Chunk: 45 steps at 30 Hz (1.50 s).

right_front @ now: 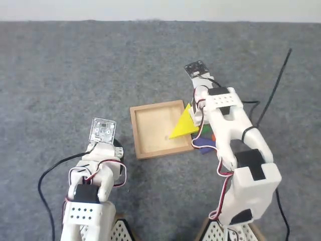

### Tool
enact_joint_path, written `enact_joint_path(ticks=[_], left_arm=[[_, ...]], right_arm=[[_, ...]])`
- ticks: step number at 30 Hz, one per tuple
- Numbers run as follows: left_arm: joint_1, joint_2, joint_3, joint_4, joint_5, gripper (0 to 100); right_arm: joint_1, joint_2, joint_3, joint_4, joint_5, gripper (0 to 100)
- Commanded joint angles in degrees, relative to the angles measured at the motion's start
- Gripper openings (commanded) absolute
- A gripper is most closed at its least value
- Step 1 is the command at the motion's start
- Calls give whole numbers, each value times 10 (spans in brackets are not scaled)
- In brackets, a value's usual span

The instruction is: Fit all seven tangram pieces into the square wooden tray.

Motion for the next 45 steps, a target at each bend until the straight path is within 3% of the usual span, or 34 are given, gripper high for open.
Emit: enact_joint_path(ticks=[1,11,26,33,41,45], left_arm=[[-2,-7,-5,3,4,15],[-2,-7,-5,3,4,15],[-2,-7,-5,3,4,15],[-2,-7,-5,3,4,15],[-2,-7,-5,3,4,15],[-2,-7,-5,3,4,15]], right_arm=[[-40,6,-39,2,8,66],[-141,39,-63,3,9,66],[-226,-20,-70,35,8,66],[-230,-27,-72,36,7,69],[-232,-21,-69,15,-37,232],[-238,-21,-71,-6,-55,242]])
